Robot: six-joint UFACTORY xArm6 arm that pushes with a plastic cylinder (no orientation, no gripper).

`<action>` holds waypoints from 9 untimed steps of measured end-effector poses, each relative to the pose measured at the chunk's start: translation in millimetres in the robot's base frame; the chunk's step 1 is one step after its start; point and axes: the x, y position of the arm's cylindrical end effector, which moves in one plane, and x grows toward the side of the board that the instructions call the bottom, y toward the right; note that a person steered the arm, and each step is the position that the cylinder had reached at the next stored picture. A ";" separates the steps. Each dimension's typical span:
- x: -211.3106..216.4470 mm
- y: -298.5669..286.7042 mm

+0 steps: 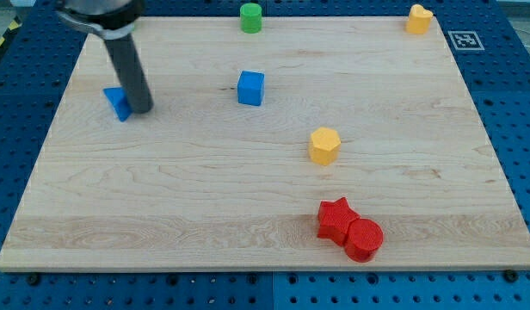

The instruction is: Push blue cube to the bottom left corner of the board

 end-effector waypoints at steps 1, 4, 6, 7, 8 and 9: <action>-5.7 -27.0; -58.0 43.0; -68.2 68.4; -68.2 81.6; -68.9 137.2; -67.8 179.4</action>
